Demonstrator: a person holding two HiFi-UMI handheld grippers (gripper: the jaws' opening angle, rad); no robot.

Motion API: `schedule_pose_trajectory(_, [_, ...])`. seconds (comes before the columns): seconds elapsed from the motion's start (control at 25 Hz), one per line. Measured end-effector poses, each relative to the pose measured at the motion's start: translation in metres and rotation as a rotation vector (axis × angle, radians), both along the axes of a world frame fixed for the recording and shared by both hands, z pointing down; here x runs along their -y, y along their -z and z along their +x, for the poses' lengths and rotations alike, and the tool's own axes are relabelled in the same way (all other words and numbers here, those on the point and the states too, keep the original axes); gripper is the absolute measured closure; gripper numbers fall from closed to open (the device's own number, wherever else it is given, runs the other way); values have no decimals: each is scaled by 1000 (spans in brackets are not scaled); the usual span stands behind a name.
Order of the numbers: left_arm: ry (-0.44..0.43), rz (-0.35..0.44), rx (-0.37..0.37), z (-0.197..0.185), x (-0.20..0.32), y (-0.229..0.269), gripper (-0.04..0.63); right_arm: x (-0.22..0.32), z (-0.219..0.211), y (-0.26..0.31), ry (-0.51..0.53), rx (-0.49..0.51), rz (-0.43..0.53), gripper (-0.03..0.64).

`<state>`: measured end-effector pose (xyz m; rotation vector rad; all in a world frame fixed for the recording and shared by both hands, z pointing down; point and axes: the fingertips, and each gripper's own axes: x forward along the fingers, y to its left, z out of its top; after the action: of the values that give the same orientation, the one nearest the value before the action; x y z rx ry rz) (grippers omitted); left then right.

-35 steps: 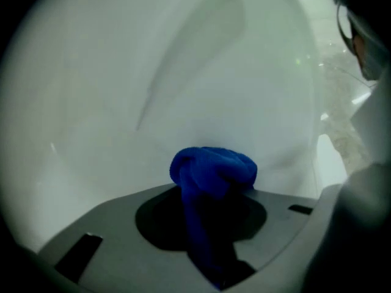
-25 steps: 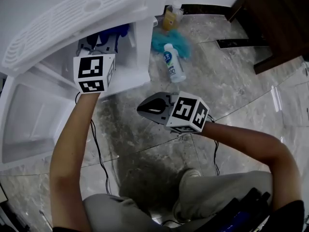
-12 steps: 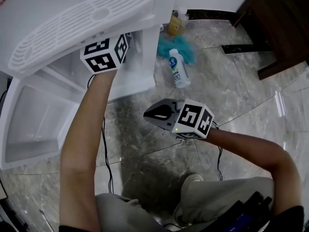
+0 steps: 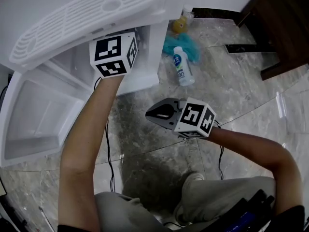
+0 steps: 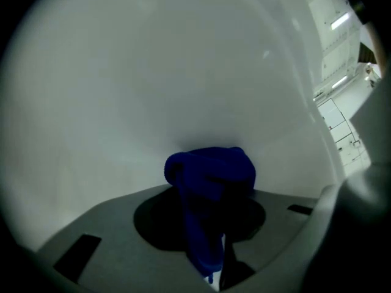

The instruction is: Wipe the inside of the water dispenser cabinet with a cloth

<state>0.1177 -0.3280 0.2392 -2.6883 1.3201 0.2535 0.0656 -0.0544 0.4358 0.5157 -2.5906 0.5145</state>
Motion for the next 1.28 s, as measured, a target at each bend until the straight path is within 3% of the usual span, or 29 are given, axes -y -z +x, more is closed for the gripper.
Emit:
schedule_pose_trajectory(0.12, [-8,-44,20,1,20,2,499,0,2,-2,-8,-4,-4,618])
schedule_pose_trajectory(0.24, [-23,-35,37,2,21,1,499,-2,6,-4,-12,-17,-13,618])
schedule_pose_trajectory(0.4, [-28,-49,46,-1,5,-3,499,-1,2,-2,-9,-23,-9,618])
schedule_pose_trajectory(0.52, [-96,-29,80,-1,-22,2,499,8,5,3,-16,-32,10,618])
schedule_pose_trajectory(0.72, [-256,68,292,-12,-74,-8,497,56,28,29,-220,82,-5,618])
schedule_pose_trajectory(0.84, [-259,-1,357,-46,-92,-40,497,76,31,48,-322,192,-36,618])
schedule_pose_trajectory(1.08, [-329,-1,636,-98,-141,-97,497,82,-8,80,-294,299,-32,614])
schedule_pose_trajectory(1.12, [-330,-7,663,-107,-146,-103,497,83,-16,83,-294,301,-29,578])
schedule_pose_trajectory(1.2, [-306,-29,712,-128,-154,-112,497,88,-34,88,-294,307,-30,385])
schedule_pose_trajectory(1.28, [-274,-39,780,-148,-159,-122,497,90,-54,95,-273,315,-29,366])
